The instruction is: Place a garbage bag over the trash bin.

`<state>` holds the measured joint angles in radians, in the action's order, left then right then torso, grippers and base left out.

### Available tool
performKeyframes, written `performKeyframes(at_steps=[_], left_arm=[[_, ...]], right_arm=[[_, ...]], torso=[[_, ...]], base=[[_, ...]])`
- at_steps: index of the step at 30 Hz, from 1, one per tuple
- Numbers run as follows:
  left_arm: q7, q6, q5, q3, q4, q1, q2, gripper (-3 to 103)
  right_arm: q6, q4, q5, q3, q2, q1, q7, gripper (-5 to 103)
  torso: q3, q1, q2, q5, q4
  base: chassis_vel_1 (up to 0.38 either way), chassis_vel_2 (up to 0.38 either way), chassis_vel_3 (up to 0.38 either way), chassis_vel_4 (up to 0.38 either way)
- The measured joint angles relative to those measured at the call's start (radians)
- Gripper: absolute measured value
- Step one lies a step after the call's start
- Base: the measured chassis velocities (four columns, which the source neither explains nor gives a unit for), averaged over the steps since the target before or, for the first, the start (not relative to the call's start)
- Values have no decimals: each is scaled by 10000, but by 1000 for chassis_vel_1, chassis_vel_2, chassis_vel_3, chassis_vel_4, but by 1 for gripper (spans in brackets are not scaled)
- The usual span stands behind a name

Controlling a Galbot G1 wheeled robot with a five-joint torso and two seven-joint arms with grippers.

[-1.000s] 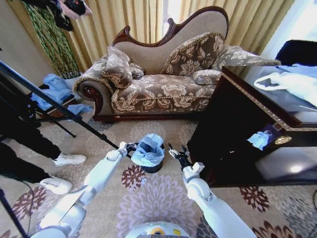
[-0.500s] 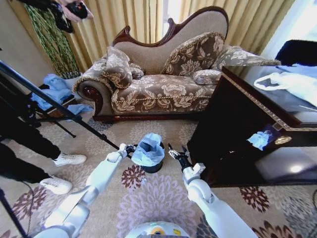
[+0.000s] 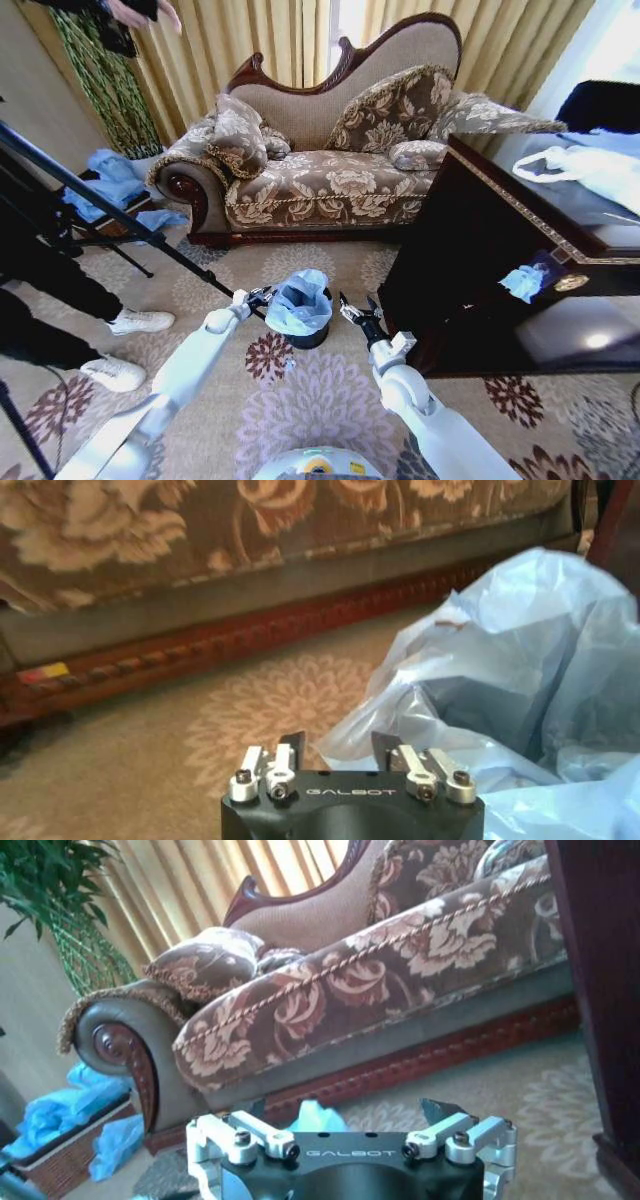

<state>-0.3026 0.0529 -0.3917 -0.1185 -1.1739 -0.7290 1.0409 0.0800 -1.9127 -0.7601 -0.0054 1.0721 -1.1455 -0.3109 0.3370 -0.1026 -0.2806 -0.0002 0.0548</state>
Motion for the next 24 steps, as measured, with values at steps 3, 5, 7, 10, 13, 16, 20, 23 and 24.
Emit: performKeyframes(at_steps=[3, 5, 7, 10, 13, 16, 20, 23, 24], left_arm=[[326, 128, -204, -194, -1022, -441, -258, 60], [467, 215, -312, -252, -1402, -539, -338, 71], [622, 431, -482, -280, -1893, -545, -390, 76], [715, 644, -644, -264, -2237, -516, -416, 82], [1494, 1766, -1376, -357, -3681, -652, -712, 97], [2339, 2927, -2053, -473, -4676, -695, -963, 100], [3599, 3990, -3258, -629, -5637, -570, -1166, 100], [4099, 4567, -3900, -773, -6198, -454, -1324, 100], [4502, 5094, -4327, -825, -6708, -401, -1486, 100]], right_arm=[[-2, 76, 157, -216, 18, -226, 267, 100], [-2, 150, 205, -308, 71, -307, 314, 100], [36, 362, 367, -401, 234, -495, 353, 100], [81, 523, 523, -408, 324, -646, 426, 103], [272, 1183, 1006, -570, 578, -867, 810, 100], [421, 1439, 1363, -595, 872, -1176, 1065, 98], [530, 1703, 1611, -744, 1291, -1340, 1241, 95], [622, 1961, 1783, -886, 1585, -1296, 1382, 94], [671, 2118, 1867, -1041, 1834, -1173, 1438, 93]], torso=[[-1, 1, 0, 0, 2], [0, 1, 0, 1, 3], [-1, 1, 0, 4, 0], [0, 0, 0, 0, 3], [-1, 1, 0, 9, 5], [-1, 1, 0, 0, 0], [-1, 1, 0, 3, 5], [0, 0, 0, 2, 4], [0, 1, -1, 1, 2]], base=[[0, 0, 0, 0], [0, 0, 0, 0], [0, 0, 0, 0], [0, 0, 0, 0], [0, 0, 0, 0], [0, 0, 0, 0], [0, 0, 0, 0], [0, 0, 0, 0], [0, 0, 0, 0]])
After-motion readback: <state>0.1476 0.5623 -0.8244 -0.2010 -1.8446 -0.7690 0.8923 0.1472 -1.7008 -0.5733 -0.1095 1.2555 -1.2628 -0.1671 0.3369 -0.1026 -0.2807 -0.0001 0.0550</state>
